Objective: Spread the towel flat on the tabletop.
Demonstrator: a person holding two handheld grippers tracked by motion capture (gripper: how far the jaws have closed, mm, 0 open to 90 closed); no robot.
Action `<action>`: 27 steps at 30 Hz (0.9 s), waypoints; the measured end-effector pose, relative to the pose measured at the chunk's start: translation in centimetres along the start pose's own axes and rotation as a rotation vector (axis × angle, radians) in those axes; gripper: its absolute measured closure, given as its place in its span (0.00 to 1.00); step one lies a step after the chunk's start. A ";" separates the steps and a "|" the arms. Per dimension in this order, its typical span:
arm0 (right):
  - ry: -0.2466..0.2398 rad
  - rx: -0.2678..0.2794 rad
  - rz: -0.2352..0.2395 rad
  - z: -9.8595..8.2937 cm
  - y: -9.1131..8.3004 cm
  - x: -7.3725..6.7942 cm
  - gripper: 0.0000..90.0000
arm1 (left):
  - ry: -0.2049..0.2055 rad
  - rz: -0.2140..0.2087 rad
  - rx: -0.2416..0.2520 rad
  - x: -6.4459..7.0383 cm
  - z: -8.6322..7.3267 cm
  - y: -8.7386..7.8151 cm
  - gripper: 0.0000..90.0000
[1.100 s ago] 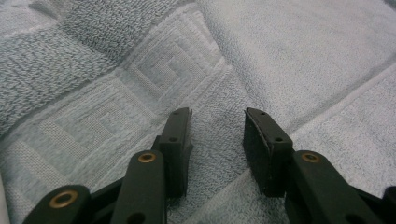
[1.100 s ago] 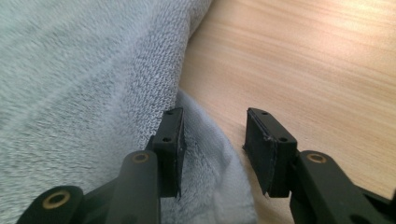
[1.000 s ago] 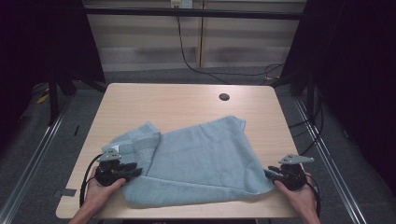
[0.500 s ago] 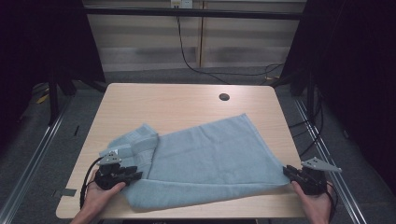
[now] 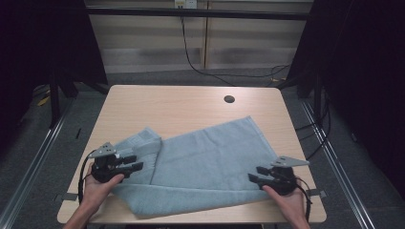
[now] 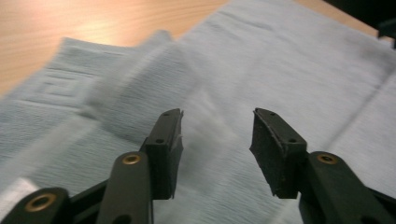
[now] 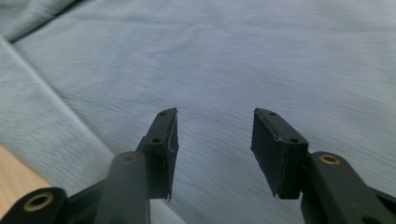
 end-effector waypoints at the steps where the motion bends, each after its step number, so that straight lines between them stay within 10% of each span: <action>1: 0.000 0.000 0.000 0.0 0.0 0.0 0.56 | 0.000 0.000 0.000 0.0 0.0 0.0 0.56; 5: -0.068 -0.115 0.051 0.3 4.4 -2.1 0.52 | -0.047 0.065 -0.047 -2.6 -1.0 1.8 0.50; 11: -0.145 -0.157 -0.034 0.5 6.1 -1.9 0.61 | 0.027 0.091 -0.090 -2.3 -1.9 2.5 0.58; 17: -0.114 -0.144 -0.074 2.0 6.7 1.0 0.65 | 0.025 0.043 -0.103 -1.6 -2.3 2.2 0.80; 27: -0.048 -0.103 -0.143 5.2 8.2 7.2 0.63 | 0.062 -0.079 -0.125 1.5 -2.7 1.9 0.78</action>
Point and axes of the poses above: each handheld gripper's, and its own axes: y roughly forward along the jaws, z roughly out of its top, x roughly to its right, the point moved 2 cm from there along y, roughly forward along the jaws, and after that the axes turned 11 degrees about z, right-handed, at the moved point
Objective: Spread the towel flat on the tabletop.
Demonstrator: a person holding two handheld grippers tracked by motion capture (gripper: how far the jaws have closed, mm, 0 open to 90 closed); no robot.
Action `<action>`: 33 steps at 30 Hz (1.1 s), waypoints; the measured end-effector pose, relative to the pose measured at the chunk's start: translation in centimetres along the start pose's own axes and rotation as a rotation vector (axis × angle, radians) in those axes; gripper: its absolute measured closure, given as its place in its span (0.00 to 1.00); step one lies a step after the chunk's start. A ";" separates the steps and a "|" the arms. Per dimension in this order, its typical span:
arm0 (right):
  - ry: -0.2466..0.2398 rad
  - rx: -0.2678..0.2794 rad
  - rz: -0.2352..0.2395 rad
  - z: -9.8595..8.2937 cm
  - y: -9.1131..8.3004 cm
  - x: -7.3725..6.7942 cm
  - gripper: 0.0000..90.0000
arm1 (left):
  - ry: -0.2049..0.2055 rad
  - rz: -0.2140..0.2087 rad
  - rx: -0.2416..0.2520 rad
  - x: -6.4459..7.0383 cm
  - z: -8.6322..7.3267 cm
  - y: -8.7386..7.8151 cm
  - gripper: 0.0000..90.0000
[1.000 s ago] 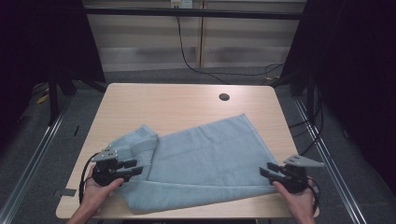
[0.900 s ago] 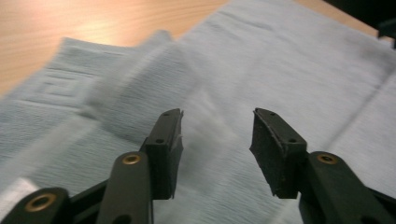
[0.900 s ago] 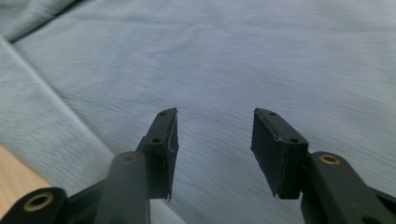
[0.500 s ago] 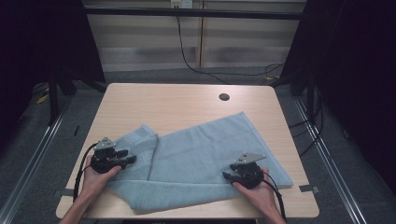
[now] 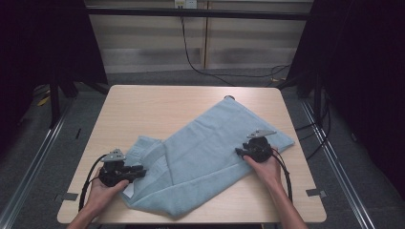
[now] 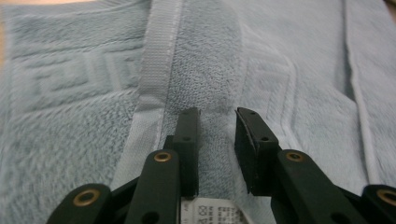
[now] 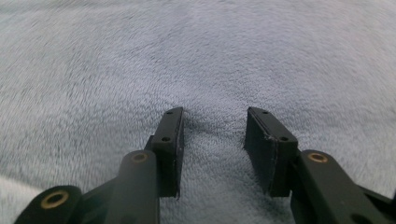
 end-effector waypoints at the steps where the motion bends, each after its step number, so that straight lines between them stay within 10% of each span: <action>1: 0.006 0.005 -0.010 0.2 0.1 0.4 0.63 | 0.001 -0.028 -0.007 0.8 -0.1 0.0 0.78; 8: 0.051 0.041 -0.001 0.6 0.6 1.5 0.57 | 0.060 -0.100 -0.038 3.5 -0.4 -0.8 0.77; 11: 0.023 0.043 0.029 1.0 0.2 0.0 0.55 | 0.023 -0.108 0.016 2.9 0.1 -1.5 0.74; 19: -0.115 0.081 0.248 2.9 -0.4 -8.3 0.65 | -0.088 -0.023 0.071 -1.2 1.5 -0.9 0.76; 21: -0.181 0.049 0.333 3.5 1.2 -12.3 0.66 | -0.110 0.017 0.044 -2.7 1.5 0.2 0.77; 33: -0.314 -0.061 0.574 4.5 7.0 -22.6 0.56 | -0.028 0.054 0.008 -2.5 0.2 0.8 0.77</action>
Point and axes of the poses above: each handheld gripper's, and its own axes: y roughly forward along the jaws, z roughly out of its top, x roughly to its right, the point moved 2 cm from there along y, roughly forward along the jaws, and after that the axes turned 11 degrees about z, right-handed, at the moved point
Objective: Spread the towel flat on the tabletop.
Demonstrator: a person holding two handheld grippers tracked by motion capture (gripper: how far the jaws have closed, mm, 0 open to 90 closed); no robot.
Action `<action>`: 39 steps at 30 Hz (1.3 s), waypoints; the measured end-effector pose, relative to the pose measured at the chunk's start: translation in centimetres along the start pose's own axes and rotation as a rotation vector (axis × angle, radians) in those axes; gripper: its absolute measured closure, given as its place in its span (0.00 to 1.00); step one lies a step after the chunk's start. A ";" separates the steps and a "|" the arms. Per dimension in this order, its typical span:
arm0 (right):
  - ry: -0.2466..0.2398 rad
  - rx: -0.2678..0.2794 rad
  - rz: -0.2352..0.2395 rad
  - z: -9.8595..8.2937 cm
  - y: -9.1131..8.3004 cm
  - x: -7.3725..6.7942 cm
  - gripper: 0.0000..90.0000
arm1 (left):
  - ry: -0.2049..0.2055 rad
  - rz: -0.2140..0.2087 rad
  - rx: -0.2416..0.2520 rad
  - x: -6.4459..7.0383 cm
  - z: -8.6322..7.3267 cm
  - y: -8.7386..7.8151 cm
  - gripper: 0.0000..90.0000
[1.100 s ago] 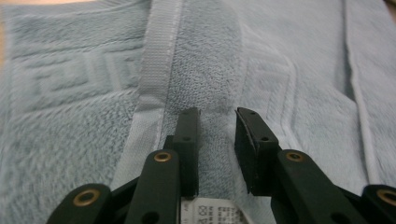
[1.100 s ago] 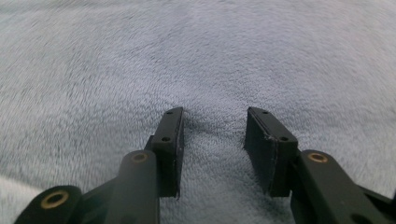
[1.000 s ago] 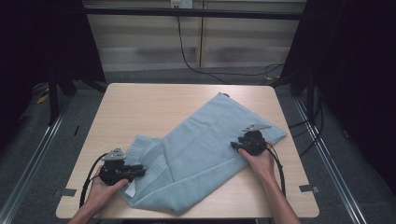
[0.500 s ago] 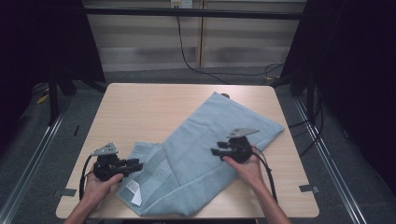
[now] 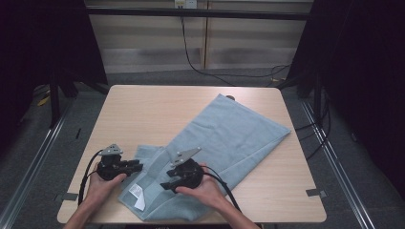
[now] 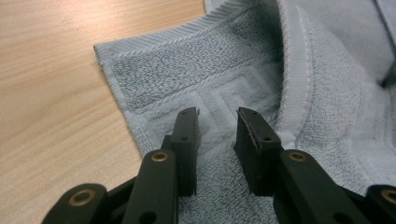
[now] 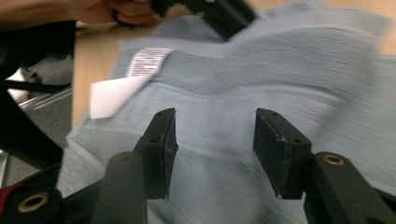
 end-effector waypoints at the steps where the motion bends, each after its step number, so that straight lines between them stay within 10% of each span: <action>1: -0.002 -0.009 0.013 0.1 0.7 -0.2 0.55 | 0.008 0.010 0.002 0.1 0.0 0.0 0.77; 11: -0.062 -0.042 0.027 -0.5 4.0 -1.7 0.52 | -0.015 0.004 0.000 0.0 0.0 0.0 0.78; 15: -0.138 -0.059 -0.062 -0.7 3.7 -2.3 0.88 | -0.011 0.010 -0.002 0.0 0.0 0.0 0.79; 20: -0.106 -0.001 -0.051 -1.0 2.6 -2.1 0.93 | -0.018 0.003 0.002 -0.2 -0.2 -0.1 0.80; 35: 0.052 0.143 -0.207 -4.5 -8.6 1.2 0.98 | -0.011 -0.044 -0.020 1.0 -1.0 -1.0 0.82; 39: 0.110 0.126 -0.238 -7.2 -10.5 2.3 0.96 | 0.073 -0.085 -0.047 4.1 -1.0 -1.1 0.78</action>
Point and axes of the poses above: each handheld gripper's, and its own axes: y roughly forward along the jaws, z roughly out of its top, x roughly to its right, the point moved 2 cm from there along y, roughly forward along the jaws, and after that the axes turned 11 degrees about z, right-handed, at the moved point
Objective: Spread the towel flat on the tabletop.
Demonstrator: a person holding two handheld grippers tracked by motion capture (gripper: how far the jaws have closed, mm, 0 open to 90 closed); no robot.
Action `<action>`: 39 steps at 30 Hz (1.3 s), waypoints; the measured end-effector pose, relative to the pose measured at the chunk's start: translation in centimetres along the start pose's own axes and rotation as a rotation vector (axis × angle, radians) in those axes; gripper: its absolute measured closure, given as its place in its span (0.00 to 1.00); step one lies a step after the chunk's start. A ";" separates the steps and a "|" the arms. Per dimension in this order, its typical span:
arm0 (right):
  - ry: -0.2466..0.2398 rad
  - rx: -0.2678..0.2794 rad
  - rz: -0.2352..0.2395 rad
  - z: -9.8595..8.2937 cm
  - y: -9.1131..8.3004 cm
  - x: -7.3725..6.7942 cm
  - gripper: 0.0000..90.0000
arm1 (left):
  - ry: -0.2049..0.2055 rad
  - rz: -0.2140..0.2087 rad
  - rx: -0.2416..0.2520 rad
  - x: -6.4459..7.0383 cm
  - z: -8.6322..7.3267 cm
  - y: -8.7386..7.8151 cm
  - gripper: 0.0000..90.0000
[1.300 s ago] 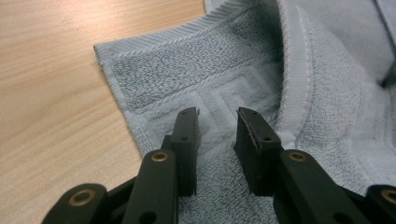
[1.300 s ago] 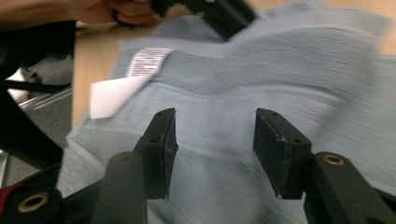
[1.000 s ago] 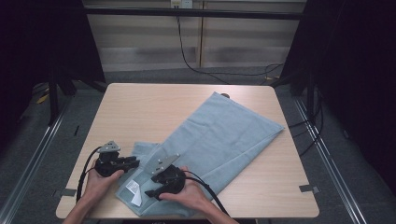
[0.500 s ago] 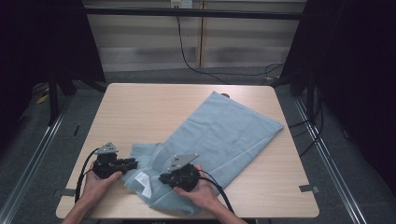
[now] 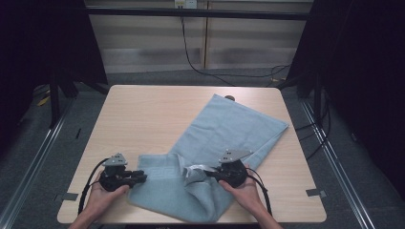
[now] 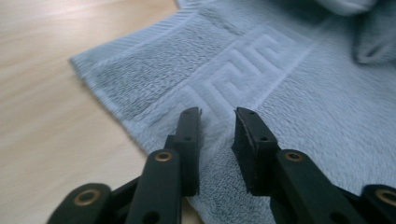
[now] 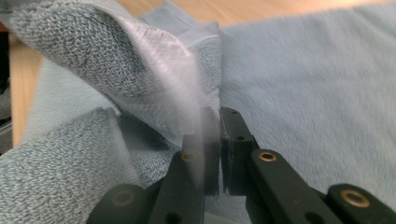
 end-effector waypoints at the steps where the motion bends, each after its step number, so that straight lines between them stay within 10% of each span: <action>1: 0.000 0.000 0.000 0.0 0.0 0.0 0.96 | 0.000 0.000 0.000 0.0 0.0 0.0 0.78; 7: 0.064 0.031 -0.131 -1.2 -4.1 2.2 0.85 | 0.027 -0.004 -0.010 0.7 0.2 0.2 0.76; 16: 0.083 0.170 -0.188 0.3 -7.8 2.4 0.69 | 0.009 0.008 -0.008 0.5 0.4 0.3 0.73; 23: 0.102 0.126 -0.210 1.4 -6.4 5.0 0.62 | -0.047 0.033 0.052 -1.2 1.4 -0.2 0.72; 36: 0.151 -0.065 -0.228 -1.7 -2.7 8.2 0.41 | -0.124 0.136 0.079 -5.1 3.8 2.7 0.54; 39: 0.130 -0.081 -0.235 -2.0 -2.3 8.1 0.40 | -0.073 0.125 0.039 -4.4 3.7 3.2 0.52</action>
Point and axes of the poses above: each handheld gripper's, and its own axes: y roughly forward along the jaws, z roughly out of its top, x roughly to its right, the point moved 2 cm from there along y, roughly forward along the jaws, and after that the axes turned 11 degrees about z, right-handed, at the moved point
